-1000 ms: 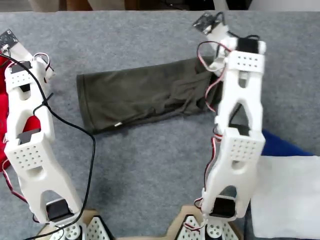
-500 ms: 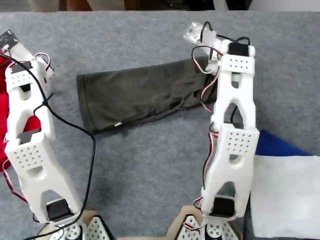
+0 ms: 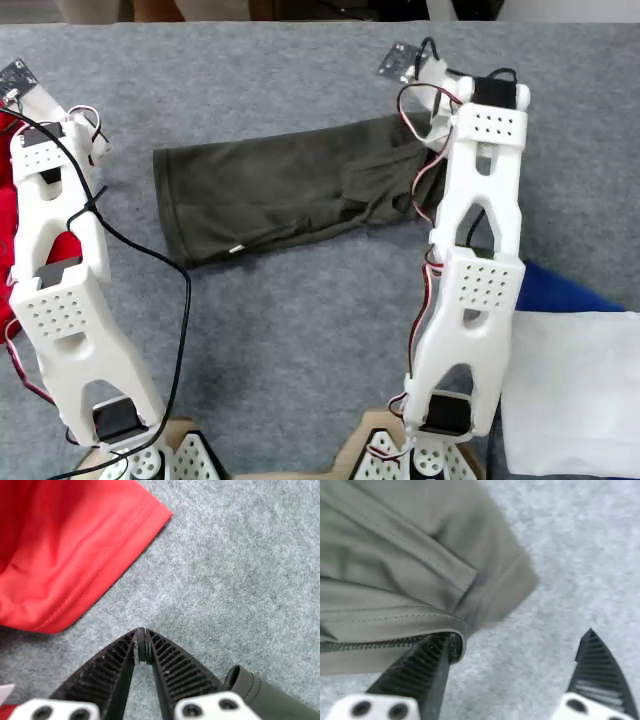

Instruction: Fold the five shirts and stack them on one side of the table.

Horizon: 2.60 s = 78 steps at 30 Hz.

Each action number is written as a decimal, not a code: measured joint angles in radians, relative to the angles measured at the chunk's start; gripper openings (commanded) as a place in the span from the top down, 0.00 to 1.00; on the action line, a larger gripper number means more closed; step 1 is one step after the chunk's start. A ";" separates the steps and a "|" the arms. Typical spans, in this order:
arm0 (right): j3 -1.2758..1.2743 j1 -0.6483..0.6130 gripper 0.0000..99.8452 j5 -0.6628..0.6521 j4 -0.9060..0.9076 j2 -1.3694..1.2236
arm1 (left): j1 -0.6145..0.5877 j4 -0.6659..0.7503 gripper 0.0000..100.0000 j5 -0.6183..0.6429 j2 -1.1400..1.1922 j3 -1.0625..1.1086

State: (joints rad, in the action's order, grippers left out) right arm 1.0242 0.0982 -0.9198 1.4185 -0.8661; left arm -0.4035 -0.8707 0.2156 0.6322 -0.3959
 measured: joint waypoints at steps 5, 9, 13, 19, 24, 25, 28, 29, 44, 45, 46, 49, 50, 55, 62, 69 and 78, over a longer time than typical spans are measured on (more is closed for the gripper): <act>0.087 -0.006 0.63 0.000 0.005 0.000 | 0.000 0.000 0.98 0.000 0.000 0.000; 0.092 -0.028 0.63 -0.071 0.020 -0.005 | 0.000 0.000 0.98 0.000 0.000 0.000; 0.092 -0.040 0.63 -0.127 0.031 -0.072 | 0.000 0.000 0.98 0.000 0.000 0.000; 0.092 -0.049 0.63 -0.083 -0.121 -0.235 | 0.000 0.000 0.98 0.000 0.000 0.000; 0.201 -0.052 0.63 0.087 -0.180 -0.304 | 0.026 -0.005 0.98 0.000 0.000 0.009; 0.236 -0.051 0.63 0.118 -0.176 -0.307 | 0.044 -0.017 0.98 0.000 0.000 0.009; 0.293 -0.035 0.63 0.219 -0.127 -0.318 | 0.127 -0.081 0.98 0.000 -0.015 0.009; 0.304 -0.031 0.63 0.249 -0.115 -0.325 | 0.163 -0.110 0.98 0.000 -0.032 0.009; 0.322 -0.028 0.63 0.293 -0.095 -0.379 | 0.775 -0.176 0.98 0.161 -0.253 0.008; 0.322 -0.028 0.63 0.293 -0.095 -0.379 | 0.802 -0.163 0.98 0.184 -0.242 0.008; 0.322 -0.028 0.63 0.293 -0.095 -0.379 | 0.829 -0.152 0.98 0.199 -0.229 0.008; 0.322 -0.005 0.63 0.308 -0.104 -0.379 | 0.885 -0.135 0.98 0.232 -0.199 -0.017; 0.322 0.006 0.63 0.321 -0.107 -0.379 | 0.890 -0.133 0.98 0.255 -0.193 -0.020; 0.322 0.026 0.63 0.341 -0.110 -0.379 | 0.884 -0.137 0.98 0.367 -0.164 -0.020; 0.322 0.026 0.63 0.379 -0.114 -0.379 | 0.951 -0.192 0.98 0.427 -0.164 -0.020; 0.322 0.026 0.63 0.379 -0.114 -0.379 | 0.948 -0.255 0.98 0.437 -0.164 -0.037; 0.474 -0.031 0.63 0.344 0.089 -0.379 | 0.799 -0.265 0.98 0.419 -0.164 -0.044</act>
State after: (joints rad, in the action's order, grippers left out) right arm 1.4983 0.0675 -0.5762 1.5075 -1.2451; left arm 0.3959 -1.1362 0.6345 0.4680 -0.4404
